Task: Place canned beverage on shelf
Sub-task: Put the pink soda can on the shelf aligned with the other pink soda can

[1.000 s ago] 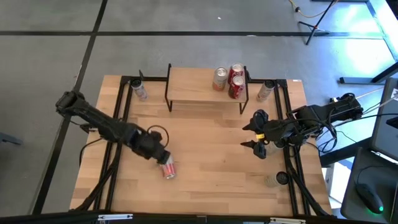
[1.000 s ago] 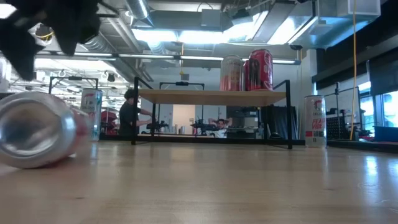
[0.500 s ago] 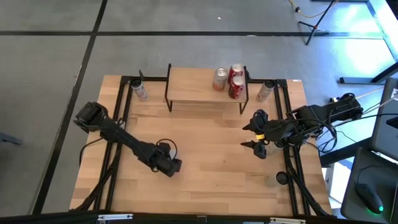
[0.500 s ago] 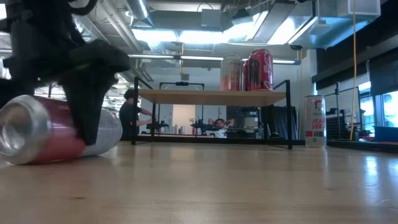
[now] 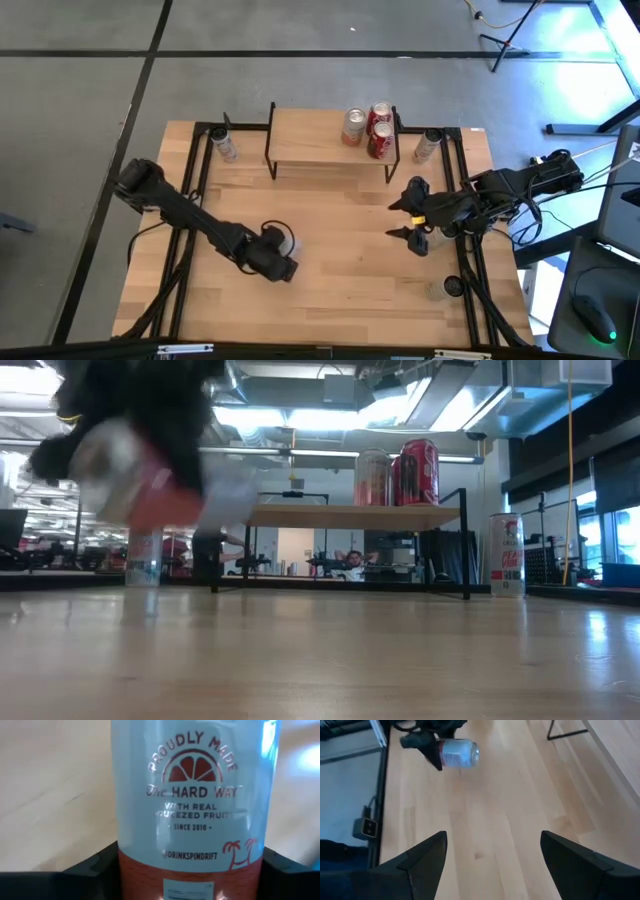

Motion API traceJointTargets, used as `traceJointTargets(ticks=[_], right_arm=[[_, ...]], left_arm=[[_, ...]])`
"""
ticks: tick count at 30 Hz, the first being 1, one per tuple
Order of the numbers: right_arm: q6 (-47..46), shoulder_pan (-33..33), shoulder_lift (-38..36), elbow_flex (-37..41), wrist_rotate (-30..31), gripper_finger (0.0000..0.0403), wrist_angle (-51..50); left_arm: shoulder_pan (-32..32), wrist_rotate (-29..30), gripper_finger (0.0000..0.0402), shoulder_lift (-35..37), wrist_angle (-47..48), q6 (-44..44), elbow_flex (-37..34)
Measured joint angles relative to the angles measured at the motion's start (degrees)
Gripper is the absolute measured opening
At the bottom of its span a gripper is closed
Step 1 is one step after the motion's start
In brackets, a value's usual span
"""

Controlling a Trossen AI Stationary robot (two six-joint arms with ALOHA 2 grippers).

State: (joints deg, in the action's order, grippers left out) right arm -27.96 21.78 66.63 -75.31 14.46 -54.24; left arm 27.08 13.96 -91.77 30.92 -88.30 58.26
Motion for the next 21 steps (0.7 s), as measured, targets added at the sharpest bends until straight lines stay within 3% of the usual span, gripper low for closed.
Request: traceJointTargets(ticks=[3,7,11,16,21], right_arm=[[1.43,0.0,0.0,0.0,-0.07,0.0308,3.89],[1.93,-0.07,0.0,0.0,-0.02,0.0308,10.51],[3.34,-0.07,0.0,-0.02,-0.04,0.0308,18.1],[7.01,-0.04,1.92,-0.02,-0.53,0.0308,29.82],[10.4,-0.04,7.27,-0.02,-5.61,0.0308,43.83]], left_arm=[[-0.81,1.89,0.0264,3.89,-5.05,10.39,2.02],[-1.9,3.74,0.0264,9.45,-18.92,28.4,5.05],[-3.07,3.64,0.0264,12.69,-31.72,40.91,5.33],[-4.6,-1.68,0.0265,12.97,-45.99,48.19,5.31],[-6.75,-8.15,0.0266,9.58,-55.18,50.42,5.26]])
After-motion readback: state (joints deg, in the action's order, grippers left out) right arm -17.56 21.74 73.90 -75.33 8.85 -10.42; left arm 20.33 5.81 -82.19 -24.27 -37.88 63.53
